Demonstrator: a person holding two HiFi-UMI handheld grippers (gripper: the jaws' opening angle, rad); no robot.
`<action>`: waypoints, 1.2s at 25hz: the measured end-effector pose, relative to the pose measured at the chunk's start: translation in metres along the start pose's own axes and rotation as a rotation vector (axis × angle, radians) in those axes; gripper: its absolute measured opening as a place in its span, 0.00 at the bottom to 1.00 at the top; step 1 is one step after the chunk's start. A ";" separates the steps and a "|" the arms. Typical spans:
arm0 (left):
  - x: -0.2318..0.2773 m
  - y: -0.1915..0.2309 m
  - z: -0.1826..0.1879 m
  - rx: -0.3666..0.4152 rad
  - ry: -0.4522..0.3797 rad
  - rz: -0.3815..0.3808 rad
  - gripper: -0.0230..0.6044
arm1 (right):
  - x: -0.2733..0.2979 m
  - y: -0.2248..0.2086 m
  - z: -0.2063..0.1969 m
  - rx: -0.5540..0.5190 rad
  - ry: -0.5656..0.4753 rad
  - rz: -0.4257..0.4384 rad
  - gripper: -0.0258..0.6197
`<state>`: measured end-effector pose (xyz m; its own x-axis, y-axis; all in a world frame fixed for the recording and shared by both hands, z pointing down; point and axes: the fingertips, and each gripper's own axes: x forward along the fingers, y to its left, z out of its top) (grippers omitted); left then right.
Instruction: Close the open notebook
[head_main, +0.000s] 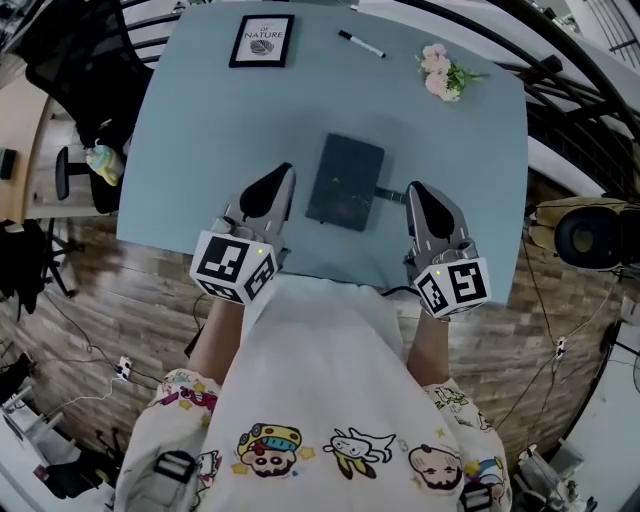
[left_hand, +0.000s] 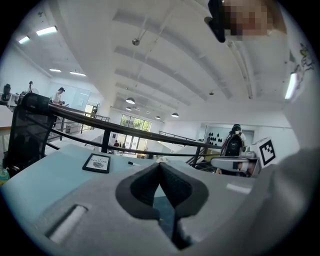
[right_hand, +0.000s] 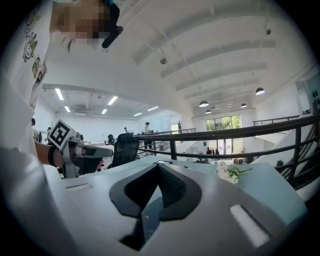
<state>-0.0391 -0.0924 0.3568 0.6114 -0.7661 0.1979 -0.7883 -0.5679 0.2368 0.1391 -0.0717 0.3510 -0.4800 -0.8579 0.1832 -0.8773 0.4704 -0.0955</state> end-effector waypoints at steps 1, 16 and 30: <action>0.001 0.000 -0.001 -0.001 0.002 0.000 0.03 | -0.001 -0.001 -0.001 0.002 0.003 -0.004 0.05; 0.013 0.001 -0.006 -0.020 0.033 0.002 0.03 | -0.008 -0.018 0.001 -0.011 0.020 -0.055 0.05; 0.010 0.010 -0.006 -0.035 0.029 0.015 0.03 | -0.005 -0.016 -0.002 -0.010 0.023 -0.072 0.05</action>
<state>-0.0411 -0.1039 0.3668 0.6013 -0.7655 0.2289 -0.7951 -0.5448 0.2665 0.1550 -0.0748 0.3533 -0.4157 -0.8846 0.2114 -0.9092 0.4101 -0.0718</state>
